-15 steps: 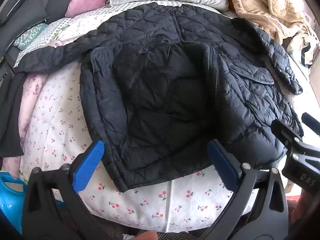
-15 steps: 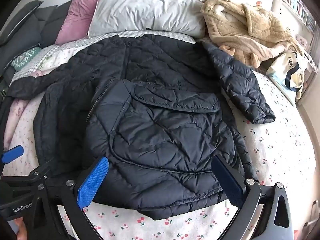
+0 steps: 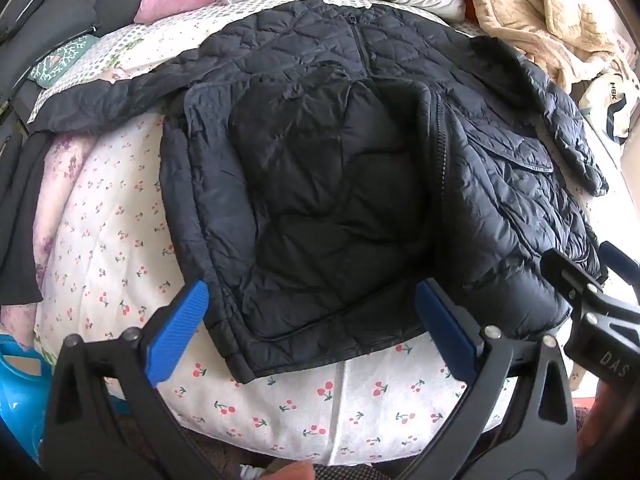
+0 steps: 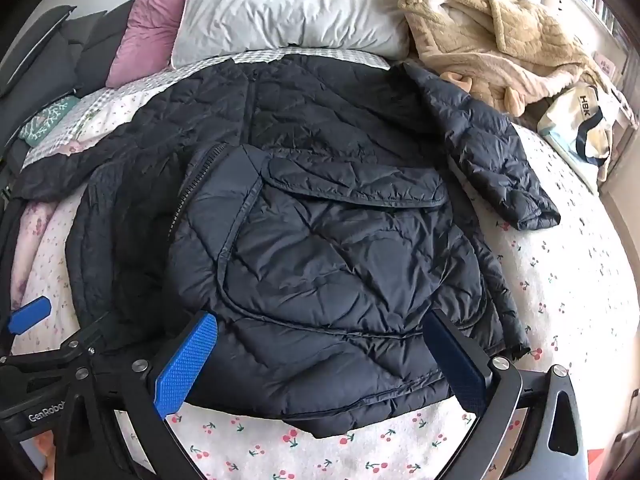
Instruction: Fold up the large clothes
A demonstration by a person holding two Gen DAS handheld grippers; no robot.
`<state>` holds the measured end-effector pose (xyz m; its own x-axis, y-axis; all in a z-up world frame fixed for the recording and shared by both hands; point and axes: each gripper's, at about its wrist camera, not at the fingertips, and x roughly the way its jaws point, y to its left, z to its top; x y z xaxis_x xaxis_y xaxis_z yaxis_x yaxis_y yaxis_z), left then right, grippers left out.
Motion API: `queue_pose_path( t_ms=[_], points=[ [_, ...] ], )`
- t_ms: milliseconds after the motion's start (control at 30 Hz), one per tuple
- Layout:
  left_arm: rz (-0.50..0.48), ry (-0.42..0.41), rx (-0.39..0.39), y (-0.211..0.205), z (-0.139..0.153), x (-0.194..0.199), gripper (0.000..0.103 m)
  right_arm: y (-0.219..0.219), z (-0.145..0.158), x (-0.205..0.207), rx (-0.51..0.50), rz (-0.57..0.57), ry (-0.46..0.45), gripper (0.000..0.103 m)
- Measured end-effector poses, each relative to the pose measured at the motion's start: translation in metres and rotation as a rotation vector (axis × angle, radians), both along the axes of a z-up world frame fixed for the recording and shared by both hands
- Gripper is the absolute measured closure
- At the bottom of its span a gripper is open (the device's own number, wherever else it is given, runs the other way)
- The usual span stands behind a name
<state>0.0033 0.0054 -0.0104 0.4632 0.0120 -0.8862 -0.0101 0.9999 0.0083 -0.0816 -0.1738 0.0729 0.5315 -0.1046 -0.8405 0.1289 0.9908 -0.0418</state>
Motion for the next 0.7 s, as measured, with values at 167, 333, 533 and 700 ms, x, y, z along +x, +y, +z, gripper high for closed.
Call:
queue_pose_path(
  t_ms=[167,333,533,700],
  points=[
    [0.010,0.006,-0.007,0.0030,0.0010,0.0024,0.000,-0.0008,-0.0005,0.0003,-0.002,0.001,-0.001,0.000],
    [0.010,0.005,-0.007,0.0039,0.0005,0.0029,0.000,-0.0007,-0.0016,0.0010,0.002,0.005,0.007,0.000],
    [0.013,0.007,-0.009,0.0042,0.0007,0.0032,0.000,0.0028,-0.0023,0.0013,-0.002,0.012,0.009,0.000],
    [0.012,0.009,-0.011,0.0050,-0.0004,0.0023,0.000,0.0031,-0.0026,0.0016,0.003,0.012,0.011,0.000]
  ],
)
